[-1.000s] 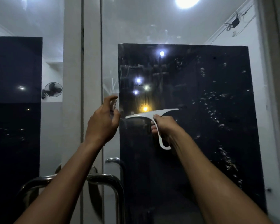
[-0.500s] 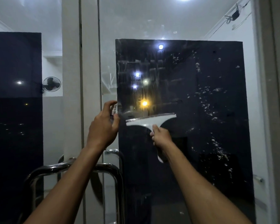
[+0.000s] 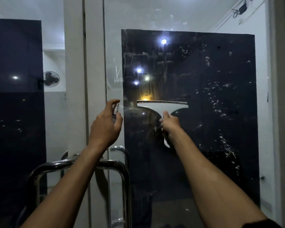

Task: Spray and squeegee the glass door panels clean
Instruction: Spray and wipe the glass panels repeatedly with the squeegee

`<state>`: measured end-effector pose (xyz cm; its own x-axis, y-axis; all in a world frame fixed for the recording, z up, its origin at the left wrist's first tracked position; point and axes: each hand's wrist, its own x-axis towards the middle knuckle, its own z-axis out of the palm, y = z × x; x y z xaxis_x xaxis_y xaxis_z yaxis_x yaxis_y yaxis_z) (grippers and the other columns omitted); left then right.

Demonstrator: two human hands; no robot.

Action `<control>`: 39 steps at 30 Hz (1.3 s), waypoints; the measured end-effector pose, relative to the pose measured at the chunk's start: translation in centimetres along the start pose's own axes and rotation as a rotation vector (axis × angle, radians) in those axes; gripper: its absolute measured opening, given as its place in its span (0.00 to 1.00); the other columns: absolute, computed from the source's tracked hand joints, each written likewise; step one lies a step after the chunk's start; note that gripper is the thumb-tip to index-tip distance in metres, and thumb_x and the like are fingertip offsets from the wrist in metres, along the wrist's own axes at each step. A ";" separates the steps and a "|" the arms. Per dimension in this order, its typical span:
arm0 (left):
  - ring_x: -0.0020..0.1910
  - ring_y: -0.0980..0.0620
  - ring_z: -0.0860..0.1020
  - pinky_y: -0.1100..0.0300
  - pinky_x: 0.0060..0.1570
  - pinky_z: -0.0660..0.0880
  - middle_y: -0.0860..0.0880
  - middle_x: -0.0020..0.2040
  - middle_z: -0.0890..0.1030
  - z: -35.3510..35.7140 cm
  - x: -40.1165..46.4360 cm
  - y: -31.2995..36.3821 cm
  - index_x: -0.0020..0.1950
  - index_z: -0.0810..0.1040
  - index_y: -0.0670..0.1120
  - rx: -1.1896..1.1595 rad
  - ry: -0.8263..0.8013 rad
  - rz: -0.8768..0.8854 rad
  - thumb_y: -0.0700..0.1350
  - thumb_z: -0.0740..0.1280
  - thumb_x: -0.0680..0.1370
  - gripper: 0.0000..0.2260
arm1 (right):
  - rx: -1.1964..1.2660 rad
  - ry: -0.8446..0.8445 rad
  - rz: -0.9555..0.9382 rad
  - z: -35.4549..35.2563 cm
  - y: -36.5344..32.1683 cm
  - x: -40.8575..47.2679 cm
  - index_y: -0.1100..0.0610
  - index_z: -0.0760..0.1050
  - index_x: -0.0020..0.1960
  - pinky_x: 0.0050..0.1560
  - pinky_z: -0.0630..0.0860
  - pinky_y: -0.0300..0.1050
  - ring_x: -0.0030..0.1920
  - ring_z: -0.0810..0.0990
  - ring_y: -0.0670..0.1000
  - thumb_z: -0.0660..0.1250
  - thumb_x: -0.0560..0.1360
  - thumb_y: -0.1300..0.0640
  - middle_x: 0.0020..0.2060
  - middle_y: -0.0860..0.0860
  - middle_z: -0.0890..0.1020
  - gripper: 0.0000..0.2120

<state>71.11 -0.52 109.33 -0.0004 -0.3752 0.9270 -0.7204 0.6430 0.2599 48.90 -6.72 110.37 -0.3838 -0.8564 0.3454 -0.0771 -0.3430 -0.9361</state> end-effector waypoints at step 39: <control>0.38 0.56 0.77 0.66 0.34 0.69 0.49 0.47 0.79 4.4 -0.4 0.1 0.73 0.65 0.54 -0.042 -0.026 0.003 0.47 0.61 0.83 0.18 | -0.201 -0.040 -0.104 -2.2 4.1 0.9 0.55 0.75 0.39 0.45 0.71 0.46 0.39 0.77 0.53 0.56 0.83 0.43 0.35 0.51 0.79 0.22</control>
<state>67.97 -3.22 107.80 -0.0208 -0.3904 0.9204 -0.6909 0.6710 0.2690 46.19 -8.02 106.70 -0.3281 -0.8361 0.4398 -0.2983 -0.3500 -0.8880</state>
